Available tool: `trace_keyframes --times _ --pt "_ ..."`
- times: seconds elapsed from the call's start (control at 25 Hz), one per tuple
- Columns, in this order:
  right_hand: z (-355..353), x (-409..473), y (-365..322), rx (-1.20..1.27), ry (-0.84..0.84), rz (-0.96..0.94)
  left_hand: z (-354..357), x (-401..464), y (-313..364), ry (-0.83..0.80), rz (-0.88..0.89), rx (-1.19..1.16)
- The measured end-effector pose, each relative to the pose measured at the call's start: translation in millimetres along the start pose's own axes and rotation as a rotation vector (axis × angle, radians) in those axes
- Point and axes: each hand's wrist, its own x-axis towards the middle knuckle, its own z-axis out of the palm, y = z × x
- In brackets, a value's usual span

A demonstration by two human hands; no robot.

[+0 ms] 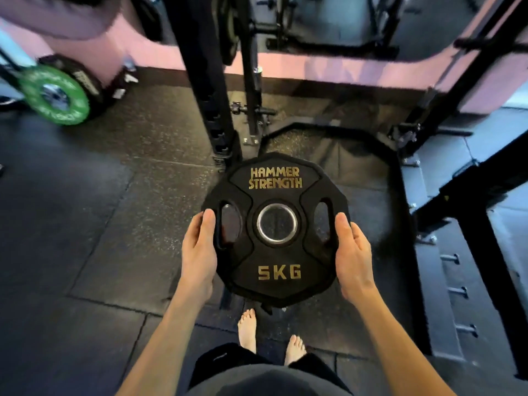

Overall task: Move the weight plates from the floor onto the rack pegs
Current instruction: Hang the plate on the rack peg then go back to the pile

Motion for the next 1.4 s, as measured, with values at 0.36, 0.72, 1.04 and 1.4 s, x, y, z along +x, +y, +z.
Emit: trace_keyframes --times 0.36,0.72,1.04,1.4 --pt "81.9 -73.6 -16.1 -0.174 -0.626 -0.043 -104.5 -145.0 1.4 0.544 0.167 -0.389" --pt "226.2 -245.1 32.4 -0.197 -1.062 -0.089 -296.4 -260.3 -11.2 0.915 0.355 -0.412" --pt "361.5 -389.3 90.7 -0.273 -1.074 -0.128 -496.8 -294.4 0.0 0.980 0.388 -0.339" --pt "574.7 -410.8 129.6 -0.294 -1.004 -0.168 -680.4 -178.4 54.6 0.924 0.379 -0.281"
